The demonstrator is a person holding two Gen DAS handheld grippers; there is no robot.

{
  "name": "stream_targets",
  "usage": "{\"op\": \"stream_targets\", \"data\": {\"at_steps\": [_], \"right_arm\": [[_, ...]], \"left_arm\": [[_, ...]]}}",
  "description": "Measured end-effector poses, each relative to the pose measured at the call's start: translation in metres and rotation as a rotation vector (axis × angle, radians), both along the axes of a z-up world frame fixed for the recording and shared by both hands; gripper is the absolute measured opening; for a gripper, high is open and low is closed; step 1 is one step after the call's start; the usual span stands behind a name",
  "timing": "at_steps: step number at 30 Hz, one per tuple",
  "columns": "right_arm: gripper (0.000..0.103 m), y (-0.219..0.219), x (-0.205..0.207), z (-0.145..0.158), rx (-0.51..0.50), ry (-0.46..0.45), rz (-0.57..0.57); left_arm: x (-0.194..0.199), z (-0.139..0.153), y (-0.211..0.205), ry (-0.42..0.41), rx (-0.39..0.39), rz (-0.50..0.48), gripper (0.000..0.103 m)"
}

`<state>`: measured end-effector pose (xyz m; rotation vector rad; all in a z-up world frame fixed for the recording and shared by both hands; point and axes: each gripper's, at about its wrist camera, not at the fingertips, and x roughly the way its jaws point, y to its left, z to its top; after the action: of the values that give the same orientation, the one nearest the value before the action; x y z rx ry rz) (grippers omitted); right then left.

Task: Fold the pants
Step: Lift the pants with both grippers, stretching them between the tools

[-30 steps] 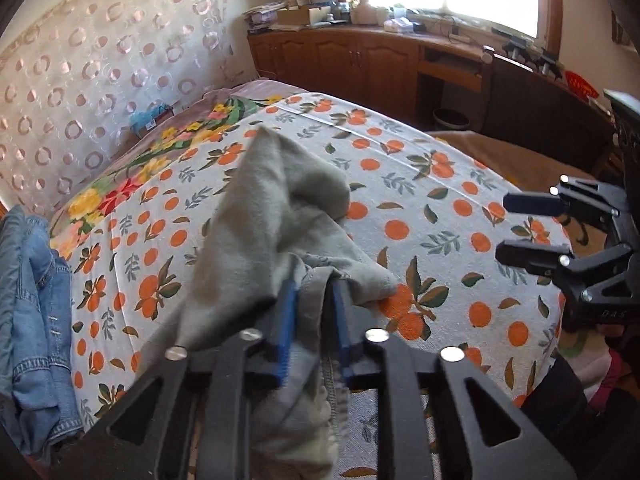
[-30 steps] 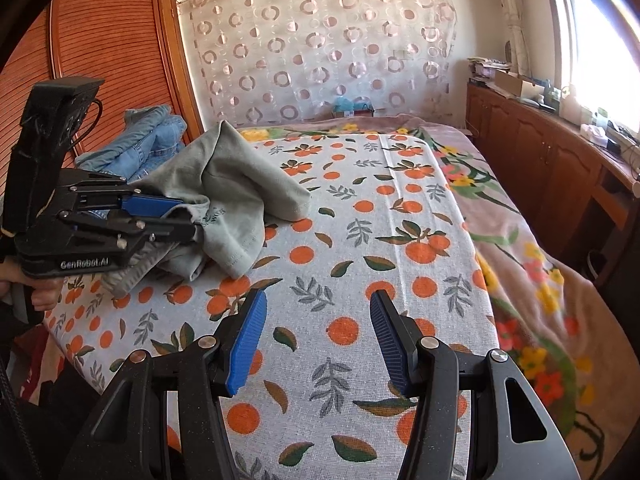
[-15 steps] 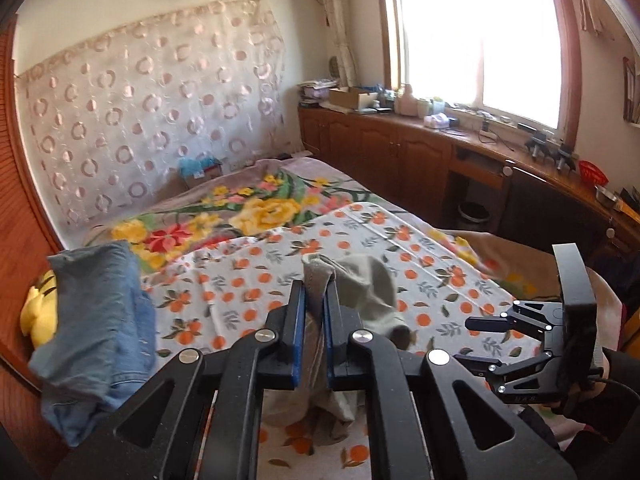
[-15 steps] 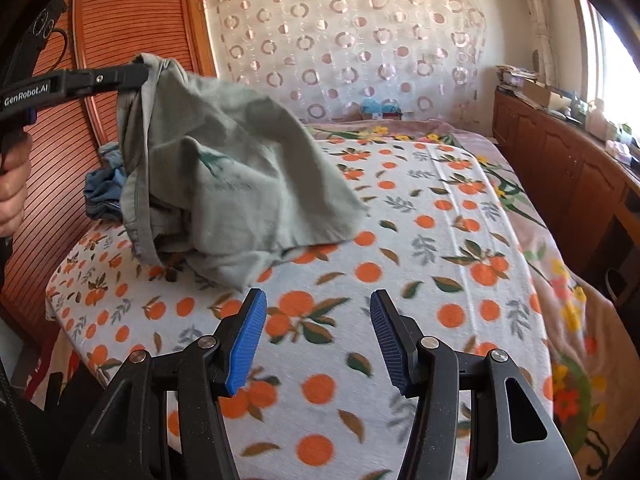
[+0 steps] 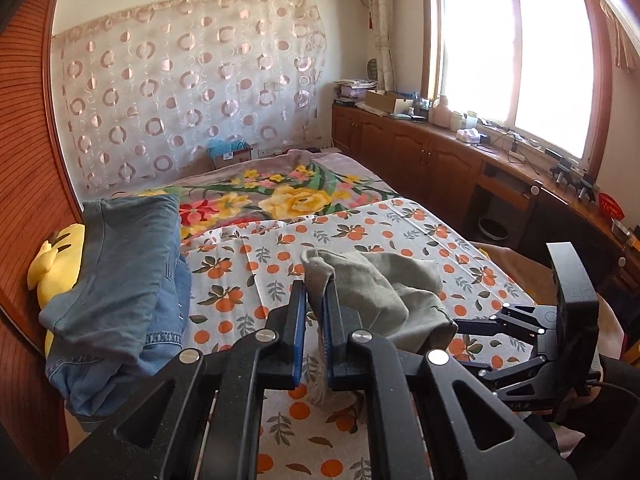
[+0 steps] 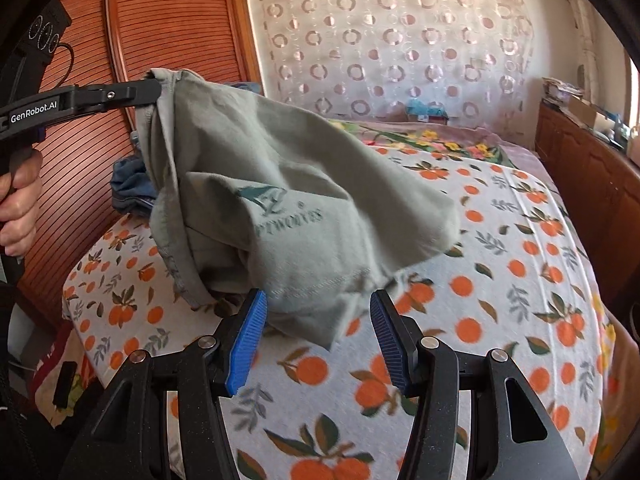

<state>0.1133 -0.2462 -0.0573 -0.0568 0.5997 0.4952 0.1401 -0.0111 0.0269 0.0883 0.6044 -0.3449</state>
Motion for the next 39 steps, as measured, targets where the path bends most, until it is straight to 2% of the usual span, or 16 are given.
{"op": "stream_targets", "data": {"at_steps": [5,6,7,8,11,19,21,25,29,33,39], "right_arm": [[0.055,0.006,0.012,-0.002,-0.008,-0.012,0.003],[0.05,0.002,0.013,0.0,0.006,-0.017,-0.005],[0.025,-0.003,0.014,0.002,0.021,-0.021,-0.012],[0.012,-0.009,0.015,0.005,0.032,-0.026,-0.022],[0.003,-0.031,0.011,0.019,0.078,-0.065,-0.044],[0.002,-0.112,-0.016,0.082,0.099,-0.236,-0.151],[0.002,-0.133,-0.025,0.104,0.096,-0.285,-0.182],[0.002,-0.159,-0.041,0.144,0.08,-0.375,-0.225],[0.002,-0.167,-0.051,0.178,0.058,-0.444,-0.243],[0.002,-0.143,-0.04,0.18,0.02,-0.439,-0.227],[0.002,-0.087,0.024,0.133,-0.028,-0.294,-0.157]], "left_arm": [[-0.003,0.002,-0.001,-0.007,0.002,-0.01,0.009],[-0.005,0.004,-0.002,-0.012,0.002,-0.014,0.009],[-0.007,0.007,-0.004,-0.017,0.003,-0.021,0.008],[-0.008,0.011,-0.006,-0.022,0.003,-0.027,0.008],[-0.016,0.027,-0.016,-0.05,-0.002,-0.061,0.006],[-0.033,0.092,-0.067,-0.16,0.0,-0.169,0.004],[-0.039,0.11,-0.074,-0.188,-0.021,-0.19,0.004],[-0.053,0.144,-0.079,-0.244,-0.07,-0.215,0.004],[-0.067,0.16,-0.069,-0.286,-0.087,-0.205,0.004],[-0.062,0.147,-0.051,-0.274,-0.081,-0.163,0.004],[-0.033,0.079,-0.015,-0.167,-0.067,-0.067,0.004]]}}
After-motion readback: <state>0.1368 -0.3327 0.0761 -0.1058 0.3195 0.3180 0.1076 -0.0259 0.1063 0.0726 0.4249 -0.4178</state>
